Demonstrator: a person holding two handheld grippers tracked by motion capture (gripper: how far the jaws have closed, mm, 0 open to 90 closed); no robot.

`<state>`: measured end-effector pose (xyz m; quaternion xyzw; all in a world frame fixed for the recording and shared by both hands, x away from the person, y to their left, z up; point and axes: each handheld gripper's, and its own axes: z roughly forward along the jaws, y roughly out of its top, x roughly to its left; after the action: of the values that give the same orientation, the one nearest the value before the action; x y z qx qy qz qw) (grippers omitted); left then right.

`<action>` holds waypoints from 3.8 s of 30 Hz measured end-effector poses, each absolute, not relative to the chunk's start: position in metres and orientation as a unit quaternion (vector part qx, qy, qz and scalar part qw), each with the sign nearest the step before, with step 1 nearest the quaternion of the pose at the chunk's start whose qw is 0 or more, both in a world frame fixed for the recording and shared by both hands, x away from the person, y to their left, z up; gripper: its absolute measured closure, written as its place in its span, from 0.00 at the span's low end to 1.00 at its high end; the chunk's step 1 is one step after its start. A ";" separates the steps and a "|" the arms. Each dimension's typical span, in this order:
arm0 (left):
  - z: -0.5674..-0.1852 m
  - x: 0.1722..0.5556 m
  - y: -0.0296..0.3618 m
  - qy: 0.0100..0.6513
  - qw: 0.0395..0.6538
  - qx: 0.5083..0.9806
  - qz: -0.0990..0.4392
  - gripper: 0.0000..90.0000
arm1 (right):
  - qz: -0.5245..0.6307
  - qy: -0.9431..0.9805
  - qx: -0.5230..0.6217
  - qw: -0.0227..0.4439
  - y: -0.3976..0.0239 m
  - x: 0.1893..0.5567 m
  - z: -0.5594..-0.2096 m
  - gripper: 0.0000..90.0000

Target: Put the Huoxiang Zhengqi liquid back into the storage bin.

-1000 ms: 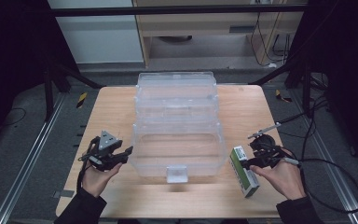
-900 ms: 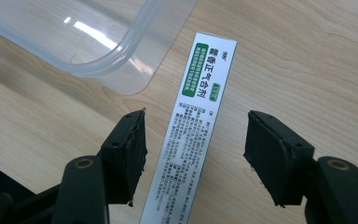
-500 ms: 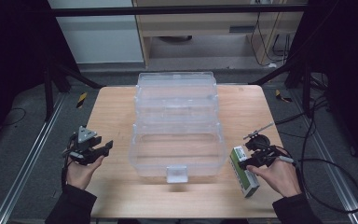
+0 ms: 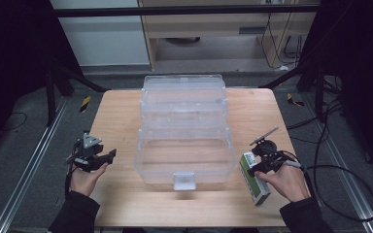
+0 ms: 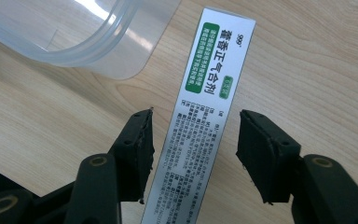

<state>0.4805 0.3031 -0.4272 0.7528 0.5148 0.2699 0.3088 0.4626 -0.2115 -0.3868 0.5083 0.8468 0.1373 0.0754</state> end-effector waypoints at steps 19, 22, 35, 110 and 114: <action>-0.432 0.481 0.297 0.508 0.301 0.763 0.263 0.51 | 0.119 0.849 0.511 0.055 -0.211 0.466 -0.396 0.60; -0.433 0.482 0.297 0.508 0.299 0.764 0.262 0.50 | 0.120 0.849 0.512 0.054 -0.211 0.466 -0.396 0.61; -0.434 0.482 0.296 0.507 0.297 0.766 0.260 0.50 | 0.096 0.846 0.522 0.054 -0.206 0.468 -0.395 0.64; -0.440 0.484 0.296 0.510 0.283 0.770 0.258 0.43 | 0.140 0.839 0.512 0.123 -0.217 0.474 -0.301 0.71; -0.440 0.484 0.296 0.510 0.282 0.770 0.259 0.43 | 0.140 0.839 0.509 0.129 -0.216 0.474 -0.295 0.71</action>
<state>0.4845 0.2963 -0.4399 0.7704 0.5099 0.2590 0.2818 0.4740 -0.2160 -0.2948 0.5095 0.8391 0.1403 0.1293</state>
